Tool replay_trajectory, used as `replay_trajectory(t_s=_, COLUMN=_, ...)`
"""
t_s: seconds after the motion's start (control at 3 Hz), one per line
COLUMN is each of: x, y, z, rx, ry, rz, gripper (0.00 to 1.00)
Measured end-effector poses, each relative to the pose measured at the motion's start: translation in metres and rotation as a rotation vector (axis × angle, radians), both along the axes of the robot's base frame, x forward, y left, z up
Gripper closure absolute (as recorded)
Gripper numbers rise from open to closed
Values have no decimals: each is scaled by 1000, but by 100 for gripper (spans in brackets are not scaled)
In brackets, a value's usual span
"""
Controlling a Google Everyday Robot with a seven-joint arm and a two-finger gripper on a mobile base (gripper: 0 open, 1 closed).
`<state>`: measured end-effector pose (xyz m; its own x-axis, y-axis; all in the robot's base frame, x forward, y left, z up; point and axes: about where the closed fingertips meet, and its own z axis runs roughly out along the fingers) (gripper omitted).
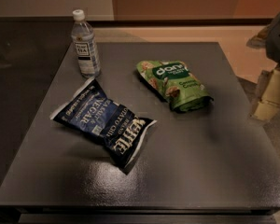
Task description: Pick blue chip bag
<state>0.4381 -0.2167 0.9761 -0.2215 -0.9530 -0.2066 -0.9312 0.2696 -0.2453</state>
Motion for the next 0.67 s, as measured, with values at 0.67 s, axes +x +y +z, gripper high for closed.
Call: replay_trajectory(t_s=0.67, x=2, y=17, z=2, rx=29, ry=5, rz=41, gripper=0)
